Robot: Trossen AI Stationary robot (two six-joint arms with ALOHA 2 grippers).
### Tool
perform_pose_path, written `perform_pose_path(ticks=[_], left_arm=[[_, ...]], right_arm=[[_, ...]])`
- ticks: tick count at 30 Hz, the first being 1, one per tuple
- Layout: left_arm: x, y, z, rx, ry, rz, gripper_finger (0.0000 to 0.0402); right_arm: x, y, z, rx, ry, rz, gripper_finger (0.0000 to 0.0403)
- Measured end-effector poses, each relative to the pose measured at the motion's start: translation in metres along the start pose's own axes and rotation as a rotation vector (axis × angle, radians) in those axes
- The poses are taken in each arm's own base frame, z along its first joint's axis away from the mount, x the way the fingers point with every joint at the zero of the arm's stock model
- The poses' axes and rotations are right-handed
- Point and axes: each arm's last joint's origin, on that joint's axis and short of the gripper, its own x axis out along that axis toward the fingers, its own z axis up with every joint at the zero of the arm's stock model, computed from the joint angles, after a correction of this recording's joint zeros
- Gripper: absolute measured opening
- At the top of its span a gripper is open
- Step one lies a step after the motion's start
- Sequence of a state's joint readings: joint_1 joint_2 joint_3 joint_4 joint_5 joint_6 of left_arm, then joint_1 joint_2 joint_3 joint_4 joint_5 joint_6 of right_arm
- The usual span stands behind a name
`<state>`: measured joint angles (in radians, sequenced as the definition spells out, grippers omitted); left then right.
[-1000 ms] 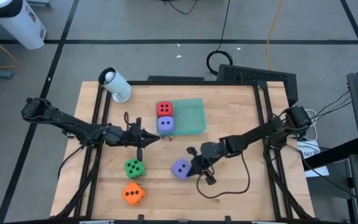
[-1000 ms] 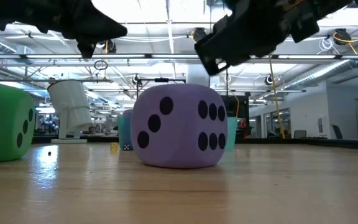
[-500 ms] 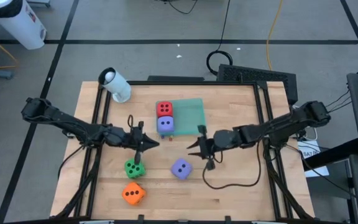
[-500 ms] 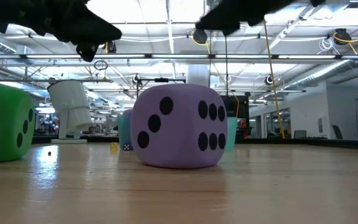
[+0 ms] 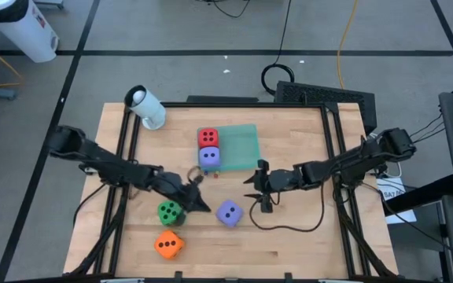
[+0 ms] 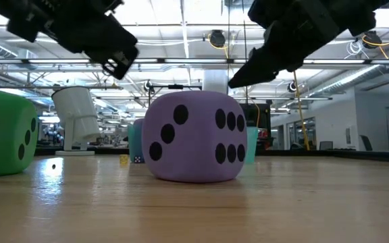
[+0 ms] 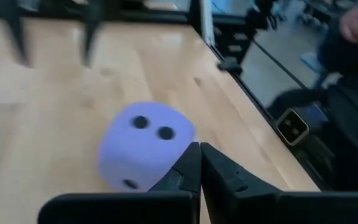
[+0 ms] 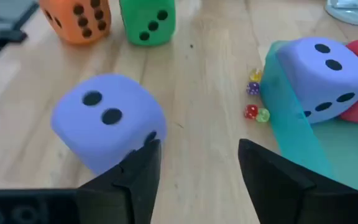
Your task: Pick & Place Dice
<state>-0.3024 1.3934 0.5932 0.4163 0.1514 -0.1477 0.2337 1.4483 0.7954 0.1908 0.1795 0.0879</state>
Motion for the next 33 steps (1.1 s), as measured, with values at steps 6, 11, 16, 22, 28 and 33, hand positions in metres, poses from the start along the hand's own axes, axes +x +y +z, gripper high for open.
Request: perform_pose_path(ticks=[6, 11, 16, 22, 28, 33], left_arm=[[0.038, 0.0, 0.001, 0.036, 0.133, -0.1, 0.0008], [0.058, 0.004, 0.003, 0.008, 0.21, -0.087, 0.0003], [0.07, 0.012, -0.003, -0.021, 0.266, -0.039, 0.0007], [0.071, 0.025, -0.008, -0.025, 0.278, 0.115, 0.0008], [0.07, 0.034, -0.006, -0.018, 0.264, 0.232, 0.0003], [0.068, 0.041, -0.005, -0.017, 0.25, 0.299, 0.0009]], right_arm=[[0.0, -0.002, -0.013, 0.041, 0.029, -0.008, 0.0189], [-0.007, -0.003, -0.018, 0.062, 0.028, -0.004, 0.0176], [-0.015, -0.003, -0.02, 0.078, 0.016, 0.004, 0.0171], [-0.018, 0.002, -0.033, 0.078, 0.029, 0.114, 0.0171], [-0.013, 0.002, -0.045, 0.095, 0.04, 0.116, 0.0161], [-0.01, 0.002, -0.045, 0.056, 0.019, 0.116, 0.0161]])
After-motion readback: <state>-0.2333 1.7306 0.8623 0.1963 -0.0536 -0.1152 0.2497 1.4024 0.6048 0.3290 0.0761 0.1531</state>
